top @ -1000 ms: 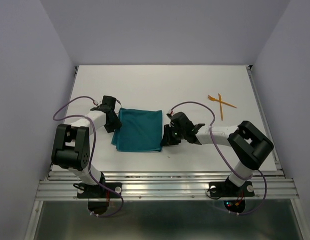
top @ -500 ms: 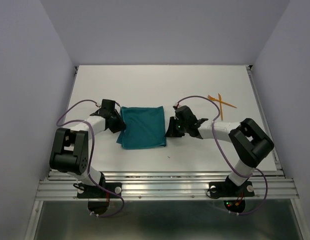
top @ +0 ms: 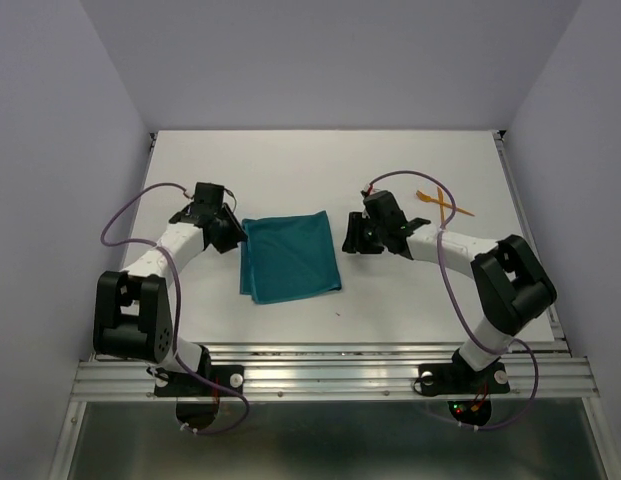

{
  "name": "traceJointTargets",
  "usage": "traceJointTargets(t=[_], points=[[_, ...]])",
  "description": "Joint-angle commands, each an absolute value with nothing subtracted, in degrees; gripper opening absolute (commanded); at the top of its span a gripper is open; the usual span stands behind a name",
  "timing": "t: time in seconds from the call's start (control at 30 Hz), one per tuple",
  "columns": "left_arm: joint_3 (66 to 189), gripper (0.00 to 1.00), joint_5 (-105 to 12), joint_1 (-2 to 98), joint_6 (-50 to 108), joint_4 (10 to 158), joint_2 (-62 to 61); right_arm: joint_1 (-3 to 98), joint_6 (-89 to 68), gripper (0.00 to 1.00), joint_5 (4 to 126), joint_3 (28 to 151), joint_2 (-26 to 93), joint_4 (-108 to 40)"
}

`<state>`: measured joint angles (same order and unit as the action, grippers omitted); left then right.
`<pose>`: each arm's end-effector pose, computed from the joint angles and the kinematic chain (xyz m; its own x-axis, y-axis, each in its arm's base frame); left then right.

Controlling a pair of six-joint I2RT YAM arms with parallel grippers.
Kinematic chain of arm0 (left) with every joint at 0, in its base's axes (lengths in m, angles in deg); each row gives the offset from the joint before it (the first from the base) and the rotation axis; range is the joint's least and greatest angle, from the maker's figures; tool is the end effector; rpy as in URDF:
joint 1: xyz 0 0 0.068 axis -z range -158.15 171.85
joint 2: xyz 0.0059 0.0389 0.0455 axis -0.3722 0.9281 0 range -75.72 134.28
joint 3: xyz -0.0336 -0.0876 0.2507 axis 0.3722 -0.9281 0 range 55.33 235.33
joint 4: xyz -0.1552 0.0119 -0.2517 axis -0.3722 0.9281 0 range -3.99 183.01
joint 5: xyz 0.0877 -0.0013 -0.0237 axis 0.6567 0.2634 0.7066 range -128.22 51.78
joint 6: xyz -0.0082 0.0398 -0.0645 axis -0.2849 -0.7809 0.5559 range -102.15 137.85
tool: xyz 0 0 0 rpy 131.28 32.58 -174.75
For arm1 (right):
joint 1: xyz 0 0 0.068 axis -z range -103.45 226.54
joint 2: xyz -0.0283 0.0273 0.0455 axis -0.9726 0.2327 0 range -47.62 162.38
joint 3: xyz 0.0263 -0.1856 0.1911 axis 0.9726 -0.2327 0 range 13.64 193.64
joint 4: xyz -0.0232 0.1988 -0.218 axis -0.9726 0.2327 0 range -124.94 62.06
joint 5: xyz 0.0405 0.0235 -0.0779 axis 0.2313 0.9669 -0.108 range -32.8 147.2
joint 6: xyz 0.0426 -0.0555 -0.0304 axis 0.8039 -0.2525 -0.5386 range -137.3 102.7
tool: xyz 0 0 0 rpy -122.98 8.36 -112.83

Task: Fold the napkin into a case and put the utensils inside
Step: Smooth out the lower triangle-folded napkin at the center of the board.

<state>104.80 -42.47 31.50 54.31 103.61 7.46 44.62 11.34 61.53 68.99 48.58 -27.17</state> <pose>0.3376 -0.0621 0.1561 -0.7452 -0.4745 -0.4684 -0.2862 0.8622 -0.4181 0.3298 0.2112 0.1281 -0.8320 0.0447 -0.5529 -0.1947 0.9098 0.3666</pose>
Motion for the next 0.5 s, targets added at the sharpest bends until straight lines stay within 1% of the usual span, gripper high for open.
traceJointTargets(t=[0.0, 0.1, 0.2, 0.23, 0.37, 0.47], points=[[112.3, 0.41, -40.2, 30.1, 50.9, 105.2, 8.4, 44.5, 10.0, 0.51, 60.4, 71.4, 45.4, -25.5], [115.7, 0.35, -41.2, 30.2, 49.6, 104.6, 12.5, 44.5, 10.5, 0.51, 60.7, 70.9, 44.8, -25.4], [118.1, 0.32, -42.3, 30.2, 49.3, 104.1, 16.9, 44.5, 10.8, 0.51, 61.1, 70.8, 44.5, -25.4], [118.5, 0.32, -42.6, 30.2, 49.2, 103.8, 18.7, 44.5, 10.9, 0.51, 61.1, 70.7, 44.2, -25.4], [120.5, 0.38, -42.5, 30.5, 48.8, 103.5, 21.7, 44.5, 11.1, 0.51, 60.7, 70.2, 43.7, -25.4], [121.2, 0.39, -42.4, 30.6, 49.0, 103.0, 23.2, 44.5, 11.2, 0.50, 60.5, 70.0, 43.6, -25.4]])
